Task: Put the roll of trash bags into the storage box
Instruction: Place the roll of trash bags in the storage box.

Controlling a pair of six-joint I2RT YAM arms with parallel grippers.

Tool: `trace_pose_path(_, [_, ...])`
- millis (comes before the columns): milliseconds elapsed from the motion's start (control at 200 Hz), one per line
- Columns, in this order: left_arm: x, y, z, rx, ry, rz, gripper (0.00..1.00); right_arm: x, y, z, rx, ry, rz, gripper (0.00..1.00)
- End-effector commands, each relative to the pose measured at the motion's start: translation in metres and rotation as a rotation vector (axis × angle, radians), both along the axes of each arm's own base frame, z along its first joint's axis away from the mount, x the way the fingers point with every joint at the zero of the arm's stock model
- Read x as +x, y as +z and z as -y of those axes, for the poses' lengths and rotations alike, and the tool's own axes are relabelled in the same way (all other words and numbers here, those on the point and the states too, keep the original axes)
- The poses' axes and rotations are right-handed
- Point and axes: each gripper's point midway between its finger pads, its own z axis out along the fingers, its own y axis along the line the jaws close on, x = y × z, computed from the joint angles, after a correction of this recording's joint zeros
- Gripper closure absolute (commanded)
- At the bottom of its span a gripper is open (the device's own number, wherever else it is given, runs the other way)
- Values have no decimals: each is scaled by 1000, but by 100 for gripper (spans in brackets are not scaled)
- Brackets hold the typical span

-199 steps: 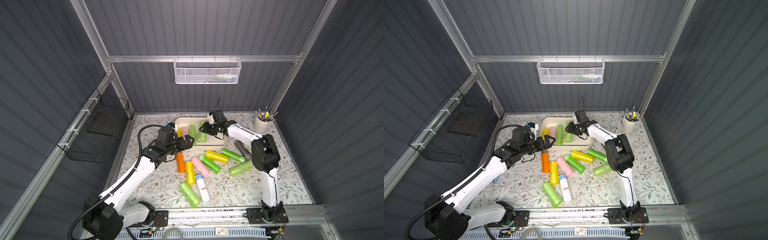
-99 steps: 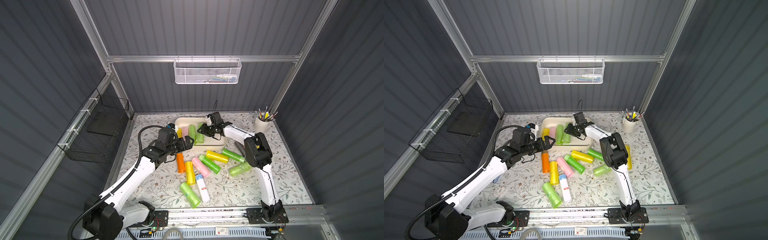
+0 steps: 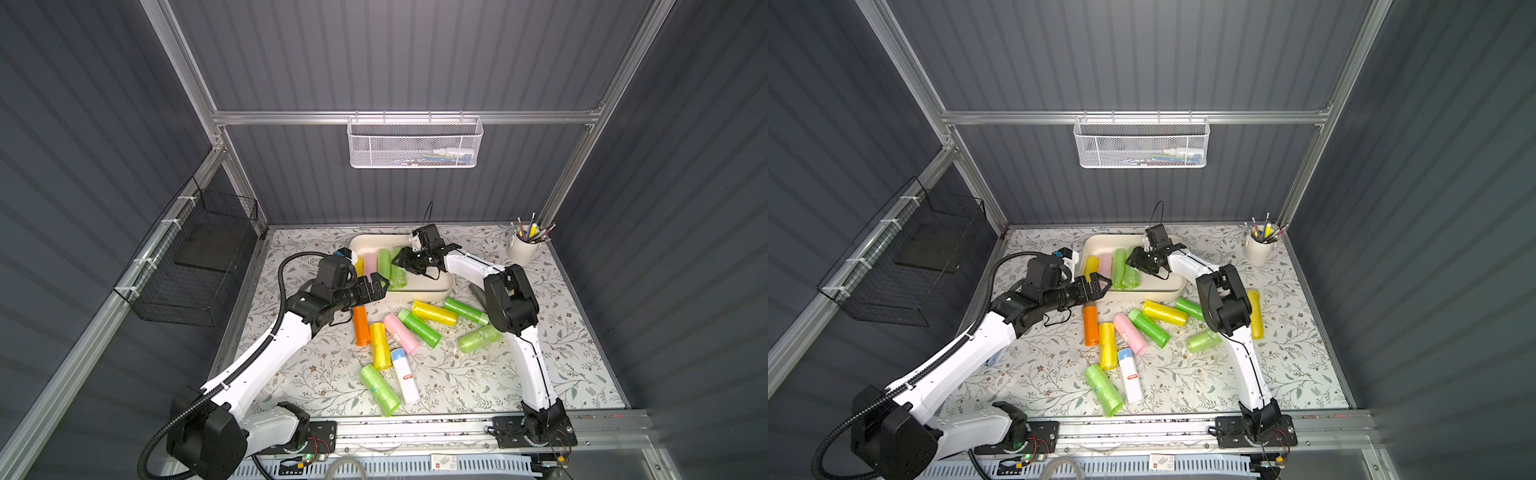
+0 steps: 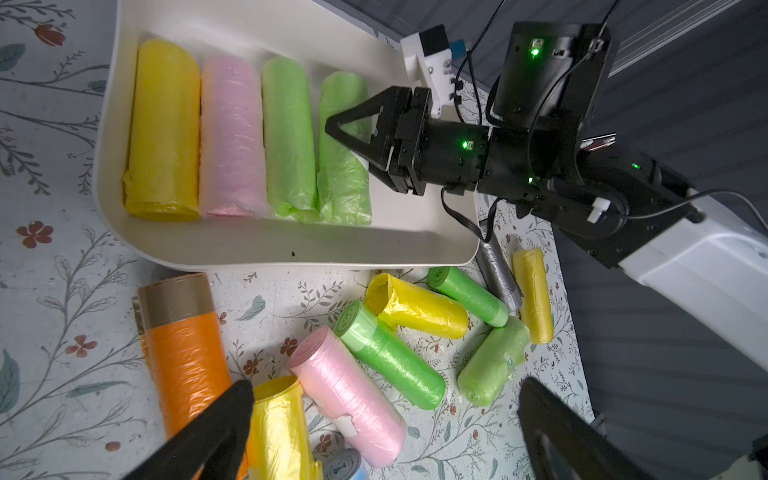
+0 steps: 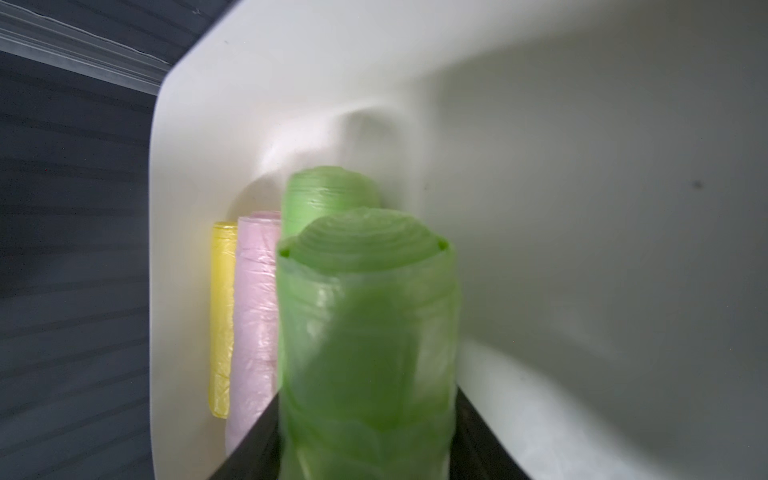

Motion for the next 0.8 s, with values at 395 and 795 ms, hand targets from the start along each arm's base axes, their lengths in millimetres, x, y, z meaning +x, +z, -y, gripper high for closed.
trace_pose_path(395, [-7,-7,-3,8,-13,-21,0,-1,31,11,-14,-8,65,16])
trace_pose_path(795, [-13,-8,-13,59,0,-23,0,-5,78,23,-23,-12,157,1])
